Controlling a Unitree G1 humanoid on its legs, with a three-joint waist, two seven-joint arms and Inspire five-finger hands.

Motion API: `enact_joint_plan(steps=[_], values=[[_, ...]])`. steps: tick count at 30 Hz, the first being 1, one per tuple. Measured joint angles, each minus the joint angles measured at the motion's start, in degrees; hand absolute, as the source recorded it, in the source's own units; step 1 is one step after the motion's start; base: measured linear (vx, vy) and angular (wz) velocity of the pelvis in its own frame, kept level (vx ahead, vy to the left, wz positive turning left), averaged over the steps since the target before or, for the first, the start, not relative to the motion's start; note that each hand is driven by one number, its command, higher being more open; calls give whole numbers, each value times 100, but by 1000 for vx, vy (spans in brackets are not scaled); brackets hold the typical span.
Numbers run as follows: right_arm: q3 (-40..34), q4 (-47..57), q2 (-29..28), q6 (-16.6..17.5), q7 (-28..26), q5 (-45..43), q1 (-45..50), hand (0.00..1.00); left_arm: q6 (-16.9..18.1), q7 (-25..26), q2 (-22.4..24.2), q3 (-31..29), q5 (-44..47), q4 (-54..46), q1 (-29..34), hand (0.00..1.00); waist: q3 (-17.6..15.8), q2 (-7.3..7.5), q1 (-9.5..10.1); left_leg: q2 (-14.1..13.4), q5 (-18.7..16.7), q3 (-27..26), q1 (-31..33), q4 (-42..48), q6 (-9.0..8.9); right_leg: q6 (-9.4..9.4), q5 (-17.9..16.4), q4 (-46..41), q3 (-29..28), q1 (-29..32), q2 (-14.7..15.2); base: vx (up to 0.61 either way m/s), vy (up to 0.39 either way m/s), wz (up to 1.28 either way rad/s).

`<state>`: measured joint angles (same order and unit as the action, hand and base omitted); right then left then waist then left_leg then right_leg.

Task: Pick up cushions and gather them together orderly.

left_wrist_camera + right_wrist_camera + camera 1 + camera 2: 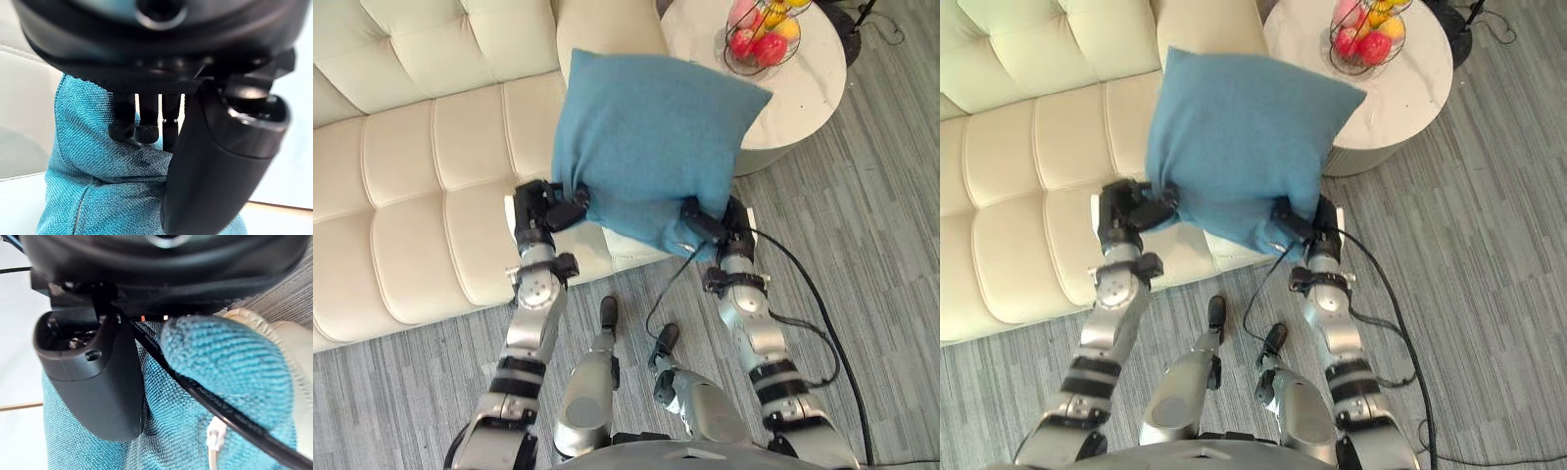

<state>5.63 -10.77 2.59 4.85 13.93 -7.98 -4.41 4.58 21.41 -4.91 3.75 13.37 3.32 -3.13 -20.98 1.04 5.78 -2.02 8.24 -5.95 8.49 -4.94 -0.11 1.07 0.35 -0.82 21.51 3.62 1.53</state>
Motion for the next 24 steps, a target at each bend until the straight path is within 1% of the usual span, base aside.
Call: enact_joint_plan(steps=[1,4,5,6,7,8,9,10,11,12,13,14,15,16,17,18,19,20,21,22,23,24], values=[[0,96,0,-5,-29,49,180,0,0,-39,68,6,7,-85,201,0,85,-4,-11,9,-27,-15,-66,0,3,-10,-7,1,-13,-54,11,26,20,-6],[-2,422,-49,-9,-204,417,811,0,-1,-208,239,38,10,-383,968,0,482,-10,-25,43,-140,-136,-359,1,33,-59,-38,-2,-128,-297,58,52,41,-14],[-2,426,-49,-9,-209,424,820,0,-1,-209,239,38,10,-390,985,0,487,-9,-25,44,-143,-141,-372,1,33,-61,-39,-3,-133,-306,59,37,51,-22],[0,517,-46,-8,-279,596,1011,0,-1,-274,249,40,5,-470,1227,0,549,-47,-26,61,-208,-194,-610,1,41,-103,-67,-43,-180,-499,92,17,63,-15],[3,528,-46,-8,-302,721,1102,0,-2,-325,257,43,-4,-531,1382,0,619,-83,-30,60,-250,-217,-695,30,67,-158,-128,-227,-194,-516,129,-1,61,-14],[0,529,-45,-8,-302,806,1131,0,-3,-334,259,56,-14,-562,1430,0,623,-91,-45,63,-274,-209,-722,66,72,-161,-192,-387,-199,-501,161,-30,86,3],[-7,530,-32,-10,-300,843,1181,0,-3,-339,258,94,-22,-572,1463,0,628,-101,-78,67,-328,-165,-733,159,97,-183,-314,-727,-203,-432,228,-45,71,39],[-19,534,-31,-21,-269,904,1313,0,-4,-339,245,183,-47,-572,1514,0,639,-120,-172,68,-416,28,-711,391,148,-287,-482,-1437,-385,-291,305,-60,62,47],[-24,542,-33,-21,-256,916,1338,0,-4,-339,242,197,-45,-572,1517,0,640,-120,-188,68,-434,58,-711,424,170,-313,-565,-1617,-473,-245,315,-53,35,77],[-69,568,-35,-21,-230,953,1418,0,-6,-339,230,243,-42,-572,1521,0,654,-96,-258,121,-473,253,-683,526,232,-343,-825,-2417,-897,-50,435,-62,21,78],[-90,594,-44,-24,-205,1032,1445,0,-5,-341,222,267,-42,-573,1520,0,667,-78,-315,188,-479,416,-621,613,240,-429,-944,-2799,-1125,0,449,-46,16,95],[-93,620,-49,-28,-192,1047,1450,0,-5,-341,217,275,-42,-578,1526,0,711,-42,-325,252,-471,515,-553,687,254,-553,-1061,-2987,-1376,22,454,-42,-9,85],[-61,683,-45,-30,-152,1082,1449,0,-5,-338,207,274,-42,-581,1530,0,820,18,-274,362,-437,651,-298,854,220,-592,-1285,-2841,-1672,16,440,-47,-34,78],[0,756,-33,-34,-83,1083,1440,0,-5,-338,215,279,-42,-597,1529,0,898,26,-240,428,-401,764,-62,987,182,-499,-1435,-2586,-1779,-13,426,-75,-84,79],[45,855,-6,-36,-15,1090,1393,0,-5,-329,241,283,-38,-658,1533,0,927,0,-176,465,-355,882,237,1161,133,-355,-1575,-2103,-1829,-111,374,-80,-107,60],[59,895,-3,-37,26,1100,1372,0,-5,-324,251,293,-32,-696,1536,0,934,-20,-104,463,-324,949,379,1250,86,-340,-1626,-1844,-1794,-165,334,-76,-115,38],[64,897,4,-37,38,1107,1363,0,-5,-321,256,300,-26,-705,1540,0,939,-40,-90,461,-310,980,420,1273,66,-342,-1631,-1774,-1771,-184,313,-140,-168,65],[70,887,89,-95,119,1134,1338,0,-6,-301,288,422,16,-772,1594,0,951,-244,-64,375,-183,1304,548,1301,-71,-256,-1542,-1640,-1467,-251,136,-157,-173,75],[69,876,126,-141,148,1134,1333,0,-6,-297,289,463,30,-803,1630,0,958,-287,-62,345,-115,1375,549,1285,-132,-227,-1530,-1651,-1366,-278,88,-211,-208,99],[70,861,188,-194,172,1145,1313,0,-6,-296,291,514,91,-880,1704,0,993,-345,-47,308,109,1402,572,1187,-277,-168,-1511,-1676,-1205,-281,29,-219,-150,93],[22,856,282,-202,186,1242,1267,0,20,-303,281,615,195,-963,1743,0,1043,-396,-71,252,590,1264,564,699,-669,-7,-1408,-1547,-895,-243,65,-257,-157,106],[-7,843,321,-209,188,1267,1219,0,44,-337,275,708,210,-1010,1729,0,1061,-427,-105,193,408,871,676,870,-516,39,-1349,-1477,-676,-216,72,-208,-109,115]])
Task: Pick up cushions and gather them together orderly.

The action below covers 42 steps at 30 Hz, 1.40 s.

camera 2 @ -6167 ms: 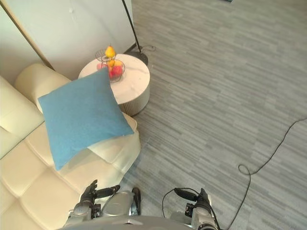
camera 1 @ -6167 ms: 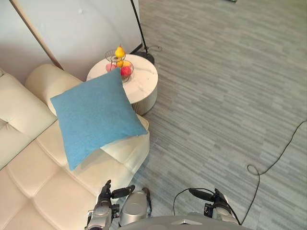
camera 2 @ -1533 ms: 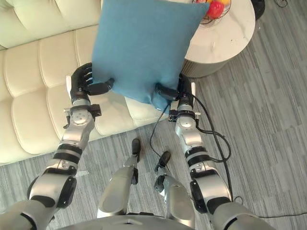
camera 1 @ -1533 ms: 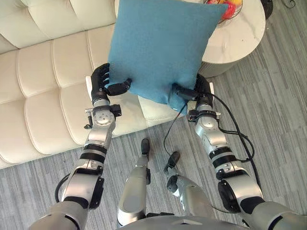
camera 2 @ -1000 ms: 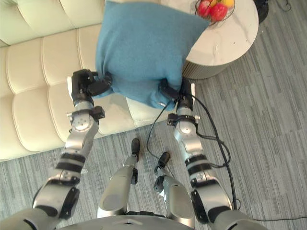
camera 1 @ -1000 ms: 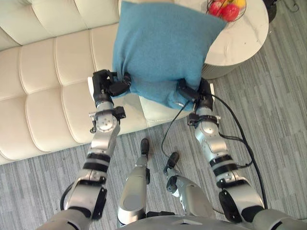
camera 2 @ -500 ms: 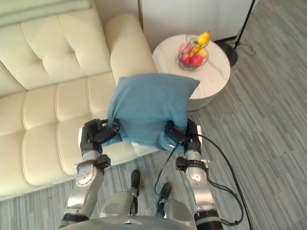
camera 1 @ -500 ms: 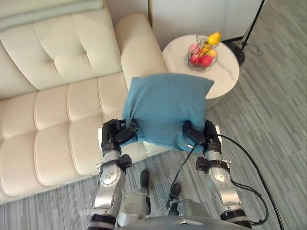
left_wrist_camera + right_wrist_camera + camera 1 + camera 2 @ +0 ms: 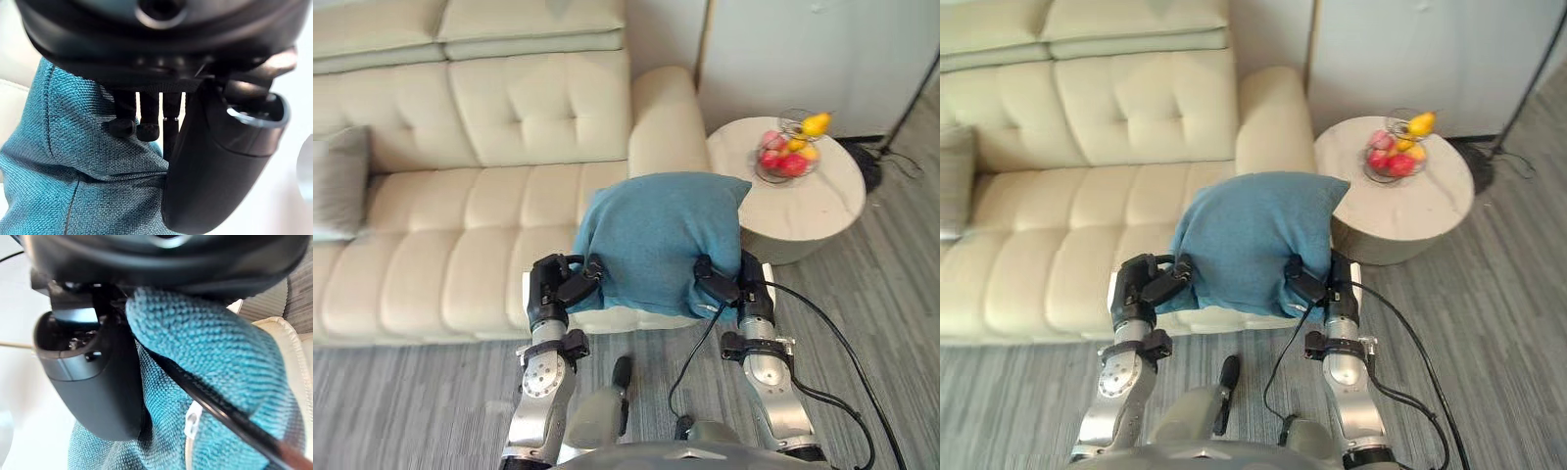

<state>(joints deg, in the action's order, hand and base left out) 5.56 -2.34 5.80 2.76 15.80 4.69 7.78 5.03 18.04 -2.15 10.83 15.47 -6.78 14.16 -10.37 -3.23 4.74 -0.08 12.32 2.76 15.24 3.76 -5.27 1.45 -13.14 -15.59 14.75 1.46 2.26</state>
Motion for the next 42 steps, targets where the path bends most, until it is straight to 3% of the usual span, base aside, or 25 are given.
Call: enact_joint_plan(steps=[1,2,3,6,7,9,10,14,15,16,18,20,22,24,27,29,30,31,33,36,38,39,40,42], values=[[12,-40,13,-3,-10,23,-44,0,18,-61,-13,143,25,-93,-9,0,16,4,-51,-63,-412,-450,137,535,318,35,84,70,211,41,50,-155,-96,98],[58,-75,13,-4,-27,34,-65,0,99,-154,-42,314,25,-100,-56,0,21,35,-68,-125,-781,-795,150,1035,494,61,173,138,371,45,123,-125,-75,111],[151,-124,9,-13,-62,68,-79,0,119,-284,17,552,26,-98,-143,0,48,37,-93,-282,-1264,-1154,10,1525,469,60,315,274,595,31,210,-135,-51,95],[285,-355,-40,-69,-132,210,-202,0,204,-443,171,778,28,-90,-267,0,72,1,-168,-725,-1852,-1535,-512,1730,366,50,474,432,903,35,258,-109,40,74],[254,-412,-107,-106,-161,208,-193,0,243,-477,207,849,32,-73,-318,0,103,-48,-208,-961,-2001,-1734,-910,1392,221,-19,534,475,1121,35,266,-100,113,70],[186,-416,-142,-111,-162,208,-193,0,245,-497,200,888,36,-21,-365,0,148,-97,-228,-991,-2019,-1781,-1195,797,115,-113,607,505,1305,33,281,-107,211,63],[58,-424,-242,-124,-157,205,-178,0,247,-499,172,908,37,74,-396,0,200,-16,-226,-862,-1880,-1729,-1205,577,61,-188,693,563,1422,28,389,-94,216,62],[-218,-433,-497,-128,-110,197,-152,0,246,-492,-87,890,35,340,-301,0,327,116,-238,-450,-1687,-1452,-1340,254,252,-467,990,957,1691,-270,648,-23,208,47],[-233,-442,-515,-128,-76,195,-148,0,245,-489,-87,884,35,377,-291,0,339,128,-235,-374,-1691,-1392,-1334,271,268,-504,1011,924,1767,-298,742,1,218,50],[-232,-510,-518,-128,-55,195,-148,0,244,-503,-69,889,35,383,-276,0,339,125,-236,-247,-1723,-1281,-1330,305,394,-527,973,513,1863,-226,971,9,229,52],[-219,-588,-522,-128,-56,195,-148,0,244,-523,-76,894,34,389,-275,0,337,128,-238,-189,-1773,-1236,-1332,376,482,-485,896,87,1853,-118,1151,26,228,36],[-196,-838,-538,-133,-73,196,-144,0,244,-559,-104,858,29,414,-243,0,302,195,-253,-3,-2032,-1091,-1444,489,711,-283,828,-1244,1567,258,1629,28,229,25],[-194,-904,-549,-142,-87,198,-143,0,244,-557,-119,830,28,415,-207,0,288,203,-268,28,-2051,-1037,-1543,459,805,-190,819,-1687,1257,491,1713,60,128,13],[-111,-977,-548,-153,-164,202,-125,0,244,-549,-258,792,25,418,-163,0,305,222,-373,-2,-2111,-896,-1596,404,899,-274,377,-1832,585,917,1313,93,84,27],[-86,-975,-557,-150,-276,200,-125,0,242,-549,-291,772,15,436,-164,0,317,239,-424,-32,-2108,-770,-1710,223,959,-274,319,-1188,471,1223,727,171,-18,16],[-68,-930,-545,-149,-321,199,-80,0,239,-563,-301,778,-4,452,-164,0,343,278,-512,-21,-2151,-694,-1824,223,776,-100,495,-386,392,1230,325,237,-68,39],[-27,-777,-536,-141,-338,198,66,0,239,-602,-296,779,-43,482,-168,0,408,392,-541,100,-2368,-601,-1885,413,675,165,1279,78,231,1155,205,338,-95,49],[8,-720,-442,-124,-356,196,133,0,236,-616,-159,772,-50,654,-203,0,485,184,-596,-47,-2515,-494,-1862,598,597,149,1283,161,330,993,92,471,-117,41],[18,-494,-366,-121,-422,195,199,0,237,-650,-40,765,-52,699,-238,0,557,60,-587,-181,-2549,-508,-1849,698,508,202,1245,369,430,824,-31,360,-85,29],[-34,-380,-379,-122,-420,194,249,0,234,-706,36,794,-59,819,-319,0,521,79,-602,-278,-2627,-572,-1716,1519,317,206,1223,751,527,304,-121,227,-58,34],[-49,-69,-394,-128,-391,193,464,0,229,-731,79,780,-61,783,-286,0,487,57,-537,-460,-2605,-922,-1230,3085,248,181,1144,971,541,-130,-157,168,10,11],[-43,163,-391,-129,-384,192,568,0,230,-736,143,675,-66,699,-244,0,437,36,-493,-785,-2635,-1267,-784,4141,253,162,1045,1057,501,-329,-199,144,57,-10],[-53,195,-420,-129,-373,192,568,0,231,-731,176,616,-74,656,-199,0,452,10,-473,-1024,-2824,-1451,-612,4402,355,179,1027,1066,438,-392,-219,223,116,-32],[-144,256,-495,-129,-245,189,565,0,228,-725,181,571,-74,619,-186,0,426,65,-357,-1321,-3042,-1418,-394,3678,452,155,1021,1098,215,-420,-134,126,126,-44]])
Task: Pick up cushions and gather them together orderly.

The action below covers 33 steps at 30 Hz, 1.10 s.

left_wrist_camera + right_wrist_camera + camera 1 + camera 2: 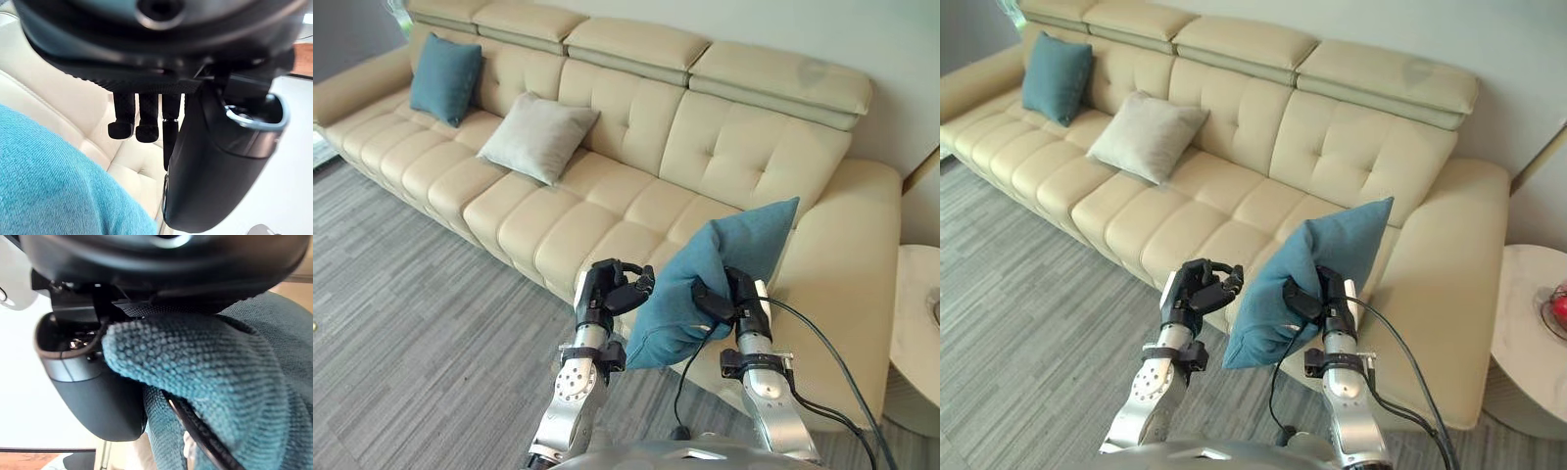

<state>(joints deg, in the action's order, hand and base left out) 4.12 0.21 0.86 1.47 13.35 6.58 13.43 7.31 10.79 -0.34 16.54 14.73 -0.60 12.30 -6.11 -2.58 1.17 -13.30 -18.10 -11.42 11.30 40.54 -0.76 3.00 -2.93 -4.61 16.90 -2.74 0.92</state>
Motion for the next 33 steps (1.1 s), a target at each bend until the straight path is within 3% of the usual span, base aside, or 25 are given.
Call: enact_joint_plan(steps=[3,4,6,8,12,20,33], values=[[-173,-1,-30,-18,100,-7,1,0,-22,2,-6,33,-1,2,10,0,-12,15,9,99,238,451,-37,-1360,-84,-216,-19,-36,-159,-8,162,101,280,-30],[-305,-19,31,-17,111,-10,-4,0,-24,23,75,62,0,9,26,100,27,-81,9,113,954,731,-143,-2017,-592,-443,-50,-47,-322,11,113,124,305,-39],[-333,-114,-111,-29,133,-9,1,0,-37,77,-142,73,-2,22,28,100,31,212,-37,400,1005,494,-378,-2263,-465,-582,-29,6,-518,-5,438,135,271,-33],[-331,-115,-158,-30,134,-2,1,0,-43,95,-258,74,-5,22,55,100,53,306,-52,592,1007,356,-493,-2343,-409,-637,5,39,-696,-10,638,117,265,-25],[-334,-123,-175,-30,113,1,0,0,-42,102,-276,53,-85,21,89,100,64,323,-30,761,1051,99,-902,-2801,-277,-700,44,47,-995,-44,777,57,106,-26],[-730,-126,-255,-29,57,-4,3,0,-130,51,-300,-209,-204,69,214,100,116,394,-172,747,1174,-399,-1340,-3360,-343,-792,114,205,-1455,-9,683,36,3,-34],[-1198,-658,-242,-25,-72,-9,157,0,-300,385,-345,-1762,-638,1293,188,100,278,502,-316,751,1224,-1187,-1647,-3649,-346,-853,496,571,-2202,168,611,-14,4,-33]])
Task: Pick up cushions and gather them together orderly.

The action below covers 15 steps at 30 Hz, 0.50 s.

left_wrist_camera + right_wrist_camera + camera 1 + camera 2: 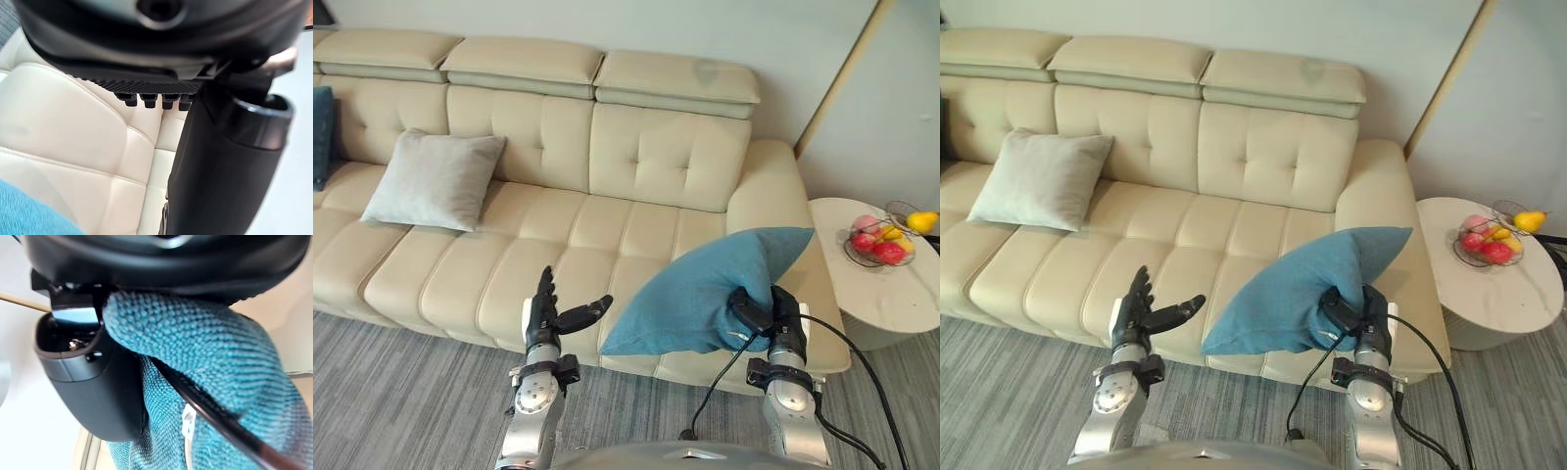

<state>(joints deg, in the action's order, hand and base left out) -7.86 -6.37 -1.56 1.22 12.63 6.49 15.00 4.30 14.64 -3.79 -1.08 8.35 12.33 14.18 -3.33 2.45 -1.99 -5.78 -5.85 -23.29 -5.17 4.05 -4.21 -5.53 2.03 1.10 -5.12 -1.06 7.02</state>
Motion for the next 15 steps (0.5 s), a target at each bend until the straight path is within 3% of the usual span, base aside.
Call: enact_joint_plan(steps=[9,15], values=[[-9,-365,204,0,-156,-13,26,0,-180,-283,-84,42,107,1206,-111,100,3,-27,-141,12,356,-2,-16,-427,-56,27,184,140,18,132,-73,-60,-22,-2],[1,-364,219,0,-211,-212,67,0,-241,-472,-85,560,-8,1736,-236,100,-41,-77,-179,12,536,-11,57,-687,-92,35,322,273,-4,290,-130,-53,-20,-4]])
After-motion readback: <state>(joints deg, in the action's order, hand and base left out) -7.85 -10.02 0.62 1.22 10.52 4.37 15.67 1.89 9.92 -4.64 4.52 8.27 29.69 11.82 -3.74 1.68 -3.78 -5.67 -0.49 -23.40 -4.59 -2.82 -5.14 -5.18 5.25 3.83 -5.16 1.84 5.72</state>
